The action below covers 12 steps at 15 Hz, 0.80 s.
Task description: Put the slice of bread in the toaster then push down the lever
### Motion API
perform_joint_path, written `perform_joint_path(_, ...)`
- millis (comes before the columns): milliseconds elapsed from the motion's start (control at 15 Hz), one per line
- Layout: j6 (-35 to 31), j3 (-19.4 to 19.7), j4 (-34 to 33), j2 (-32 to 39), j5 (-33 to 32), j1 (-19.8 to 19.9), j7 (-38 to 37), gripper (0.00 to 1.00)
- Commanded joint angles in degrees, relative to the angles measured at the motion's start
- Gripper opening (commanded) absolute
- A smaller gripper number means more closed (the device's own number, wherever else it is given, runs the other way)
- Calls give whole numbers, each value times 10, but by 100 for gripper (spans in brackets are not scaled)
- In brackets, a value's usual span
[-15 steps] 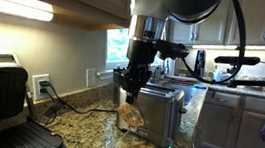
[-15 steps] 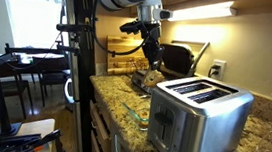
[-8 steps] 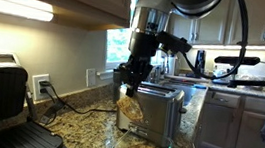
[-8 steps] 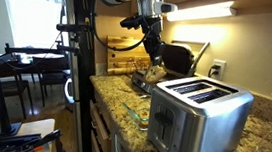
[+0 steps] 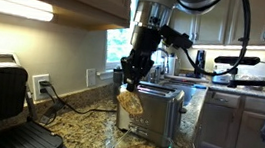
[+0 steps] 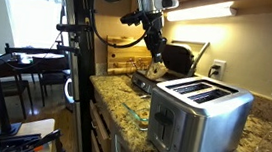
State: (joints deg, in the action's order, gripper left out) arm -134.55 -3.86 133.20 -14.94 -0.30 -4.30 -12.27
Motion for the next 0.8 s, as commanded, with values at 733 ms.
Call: perform_joint_path(733,-13,14,21,-48,13,23,9,5)
